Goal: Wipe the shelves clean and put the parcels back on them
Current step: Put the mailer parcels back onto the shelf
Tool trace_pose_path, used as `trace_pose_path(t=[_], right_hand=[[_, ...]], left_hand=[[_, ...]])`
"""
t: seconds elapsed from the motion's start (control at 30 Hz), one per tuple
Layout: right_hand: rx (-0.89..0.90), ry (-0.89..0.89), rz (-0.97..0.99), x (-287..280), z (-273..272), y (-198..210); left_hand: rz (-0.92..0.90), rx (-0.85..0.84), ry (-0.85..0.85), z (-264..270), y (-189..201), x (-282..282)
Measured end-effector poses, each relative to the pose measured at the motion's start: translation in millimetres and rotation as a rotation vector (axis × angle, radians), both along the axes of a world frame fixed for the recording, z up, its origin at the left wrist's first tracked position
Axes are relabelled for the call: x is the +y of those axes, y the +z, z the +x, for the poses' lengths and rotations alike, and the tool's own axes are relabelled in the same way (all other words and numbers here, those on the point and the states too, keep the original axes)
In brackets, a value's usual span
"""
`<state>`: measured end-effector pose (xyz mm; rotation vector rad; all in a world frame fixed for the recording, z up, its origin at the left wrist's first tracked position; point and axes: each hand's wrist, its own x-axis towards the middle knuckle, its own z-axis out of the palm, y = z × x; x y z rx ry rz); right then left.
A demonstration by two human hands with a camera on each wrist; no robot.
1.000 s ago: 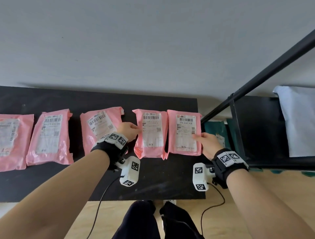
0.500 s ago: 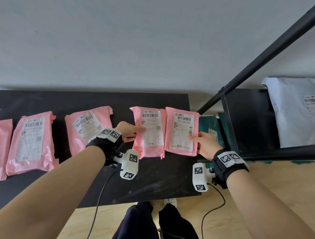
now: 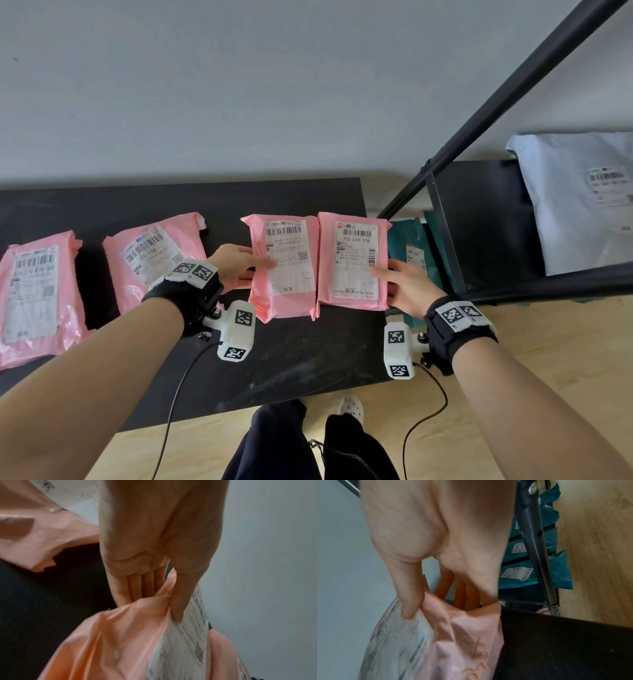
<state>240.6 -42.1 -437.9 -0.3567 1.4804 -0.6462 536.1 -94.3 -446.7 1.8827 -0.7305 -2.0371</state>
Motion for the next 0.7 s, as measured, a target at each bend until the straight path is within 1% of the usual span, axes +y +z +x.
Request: trace_pose_path(t=[0.2,0.37,0.53,0.7], right_hand=[[-0.016,0.019,-0.005,23.9,-9.0,9.8],[-0.048,0.015,-0.054,61.8,-24.7,23.6],[-0.066,-0.03,-0.1,123.7,-50.8,33.4],[-0.051,-0.06,-0.149,211.1,-97.3,43.3]], left_hand=[[-0.021,0.063,-0.069,4.1,13.4,18.0],[-0.068,0.098,-0.088,-6.7,28.8,52.1],[-0.099,0.109,-0.115,-34.2,42.8,106.2],[-0.135,0.103,-0.18,-82.5,59.4,177.4]])
